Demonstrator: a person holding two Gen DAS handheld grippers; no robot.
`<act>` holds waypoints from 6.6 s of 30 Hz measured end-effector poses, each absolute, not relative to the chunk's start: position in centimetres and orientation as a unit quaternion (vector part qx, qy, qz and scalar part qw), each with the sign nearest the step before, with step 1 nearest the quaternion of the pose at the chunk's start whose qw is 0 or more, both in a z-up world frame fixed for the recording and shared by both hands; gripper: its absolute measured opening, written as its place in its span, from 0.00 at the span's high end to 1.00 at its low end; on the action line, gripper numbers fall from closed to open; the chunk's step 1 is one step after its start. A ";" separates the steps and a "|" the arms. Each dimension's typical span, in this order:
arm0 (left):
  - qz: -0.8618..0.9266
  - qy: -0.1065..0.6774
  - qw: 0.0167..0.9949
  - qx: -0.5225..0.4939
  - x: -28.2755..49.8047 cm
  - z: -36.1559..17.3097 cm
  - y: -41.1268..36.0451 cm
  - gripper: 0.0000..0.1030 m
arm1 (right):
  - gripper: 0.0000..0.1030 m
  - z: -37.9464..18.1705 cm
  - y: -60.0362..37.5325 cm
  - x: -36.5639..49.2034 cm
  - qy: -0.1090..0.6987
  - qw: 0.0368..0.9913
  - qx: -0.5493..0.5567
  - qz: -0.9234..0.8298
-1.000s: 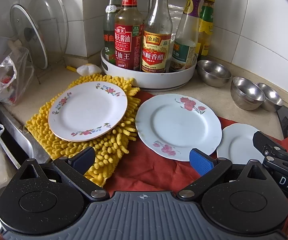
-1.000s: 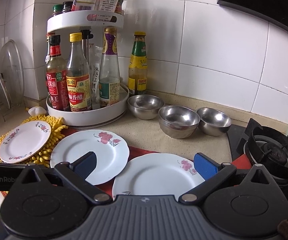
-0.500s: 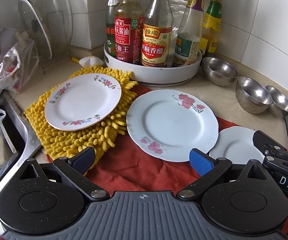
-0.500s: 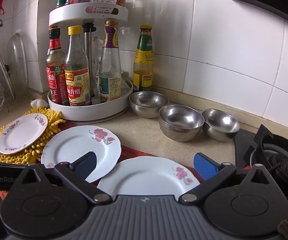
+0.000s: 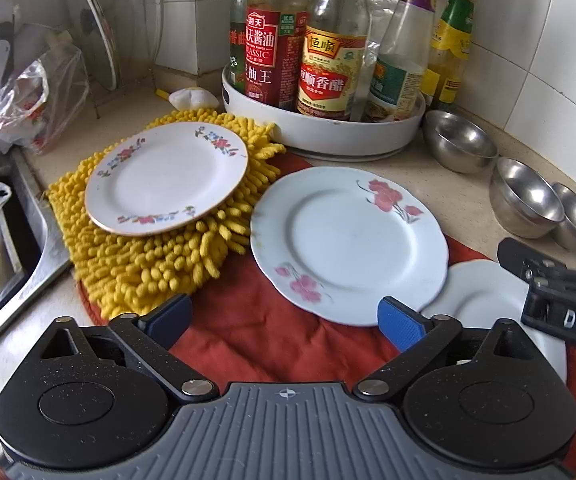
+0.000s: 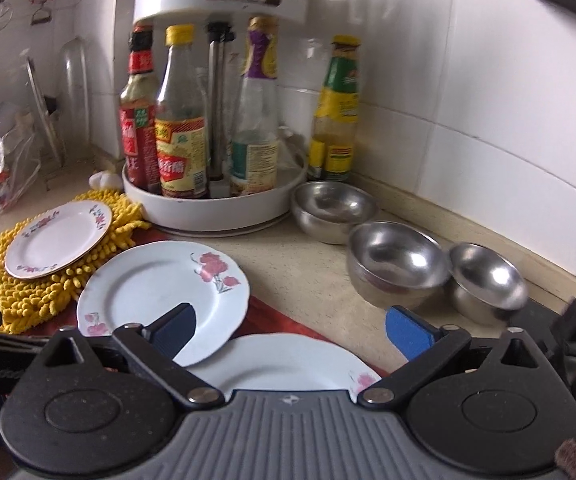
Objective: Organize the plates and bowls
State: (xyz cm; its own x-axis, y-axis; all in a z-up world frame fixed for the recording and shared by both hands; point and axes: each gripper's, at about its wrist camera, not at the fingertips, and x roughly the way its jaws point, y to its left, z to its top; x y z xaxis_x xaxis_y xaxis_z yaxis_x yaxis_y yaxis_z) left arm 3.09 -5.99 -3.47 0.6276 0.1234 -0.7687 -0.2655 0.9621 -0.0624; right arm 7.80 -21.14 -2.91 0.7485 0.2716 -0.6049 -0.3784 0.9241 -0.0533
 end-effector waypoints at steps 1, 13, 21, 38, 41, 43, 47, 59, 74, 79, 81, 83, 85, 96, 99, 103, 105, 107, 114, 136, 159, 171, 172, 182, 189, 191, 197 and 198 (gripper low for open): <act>0.104 0.418 0.898 -0.086 3.5 -3.6 -5.7 0.03 | 0.07 -3.0 -20.9 8.5 0.311 0.929 -0.089 0.180; 0.014 0.471 0.875 -0.110 8.7 -6.9 -2.7 0.22 | 0.38 -6.4 -16.5 16.0 0.375 0.895 -0.092 0.222; 0.003 0.485 0.868 -0.109 11.0 -7.5 -3.0 0.20 | 0.59 -8.7 -15.2 18.7 0.423 0.861 -0.077 0.271; -0.006 0.466 0.880 -0.088 10.7 -7.8 -3.2 0.22 | 0.63 -9.2 -16.0 19.7 0.457 0.838 -0.015 0.297; -0.010 0.465 0.878 -0.113 10.3 -7.5 -2.3 0.27 | 0.63 -9.0 -16.4 19.4 0.461 0.838 -0.007 0.293; -0.015 0.467 0.876 -0.116 9.9 -7.4 -2.2 0.28 | 0.63 -8.6 -16.6 19.0 0.457 0.840 -0.004 0.292; -0.022 0.457 0.882 -0.113 9.2 -7.0 -2.1 0.29 | 0.64 -7.8 -17.1 18.1 0.447 0.845 0.000 0.295; -0.053 0.462 0.876 -0.128 9.0 -7.7 -1.4 0.13 | 0.64 -9.3 -16.7 18.7 0.469 0.825 -0.017 0.314; -0.040 0.423 0.898 -0.112 8.5 -5.8 -2.2 0.25 | 0.67 -7.0 -18.1 17.2 0.445 0.841 0.000 0.309; -0.053 0.412 0.905 -0.095 8.4 -5.0 -3.3 0.24 | 0.67 -5.7 -19.3 16.0 0.432 0.851 0.006 0.297; -0.061 0.410 0.905 -0.091 8.1 -4.7 -3.7 0.24 | 0.67 -5.4 -19.7 15.7 0.428 0.855 0.009 0.291; -0.069 0.406 0.907 -0.086 7.8 -4.4 -4.2 0.24 | 0.67 -5.0 -20.2 15.3 0.425 0.859 0.011 0.283; -0.080 0.403 0.908 -0.080 7.6 -4.1 -4.7 0.24 | 0.67 -4.5 -20.9 14.7 0.421 0.864 0.017 0.276; -0.151 0.400 0.903 -0.040 6.3 -3.7 -8.7 0.24 | 0.67 -3.1 -26.3 9.9 0.421 0.880 0.052 0.212; -0.166 0.398 0.902 -0.028 6.0 -3.7 -9.7 0.24 | 0.67 -3.3 -27.5 8.7 0.426 0.882 0.062 0.194; -0.185 0.404 0.896 -0.015 5.6 -4.0 -10.9 0.24 | 0.67 -3.4 -28.7 7.1 0.430 0.883 0.071 0.174; -0.196 0.411 0.890 -0.008 5.5 -4.4 -11.6 0.24 | 0.67 -3.6 -29.3 6.3 0.430 0.885 0.071 0.164; -0.204 0.419 0.885 -0.003 5.3 -4.9 -12.3 0.24 | 0.67 -3.9 -29.9 5.8 0.434 0.885 0.072 0.152; -0.210 0.434 0.876 -0.002 5.0 -6.3 -13.3 0.24 | 0.67 -5.2 -31.2 4.9 0.452 0.880 0.075 0.127; -0.218 0.454 0.864 -0.023 6.7 -8.3 -12.5 0.19 | 0.61 -7.3 -31.8 4.9 0.471 0.869 0.068 0.139; -0.203 0.403 0.892 0.024 8.7 -6.9 -12.7 0.31 | 0.69 -7.8 -32.4 7.8 0.446 0.882 0.080 0.129; -0.255 0.439 0.860 0.051 4.4 -5.9 -11.0 0.24 | 0.68 -6.4 -34.2 5.9 0.471 0.861 0.035 0.190; -0.257 0.441 0.858 0.052 4.5 -6.1 -11.5 0.25 | 0.68 -6.3 -34.2 5.7 0.478 0.853 0.036 0.205; -0.253 0.420 0.870 0.059 4.8 -5.9 -14.3 0.23 | 0.68 -5.6 -32.9 4.0 0.497 0.821 0.042 0.277; -0.199 0.415 0.886 0.045 4.2 -5.8 -12.6 0.19 | 0.68 -4.8 -32.2 4.3 0.467 0.837 0.039 0.281; -0.172 0.416 0.892 0.035 4.3 -5.7 -11.5 0.19 | 0.68 -4.8 -31.7 4.9 0.467 0.839 0.038 0.276; -0.085 0.410 0.908 0.004 4.2 -4.6 -6.7 0.16 | 0.68 -4.3 -28.9 7.1 0.459 0.836 0.023 0.302; -0.073 0.407 0.910 0.002 4.2 -4.3 -5.8 0.15 | 0.67 -4.2 -28.2 7.4 0.455 0.836 0.018 0.306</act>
State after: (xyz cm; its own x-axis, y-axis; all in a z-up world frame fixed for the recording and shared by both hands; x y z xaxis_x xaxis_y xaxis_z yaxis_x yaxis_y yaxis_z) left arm 4.22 -5.82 -4.33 0.6579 -0.1315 -0.7415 0.1352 0.9893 -0.0556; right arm 7.42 -28.18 -4.19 0.3977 0.5284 -0.7501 -0.4954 0.8118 0.3092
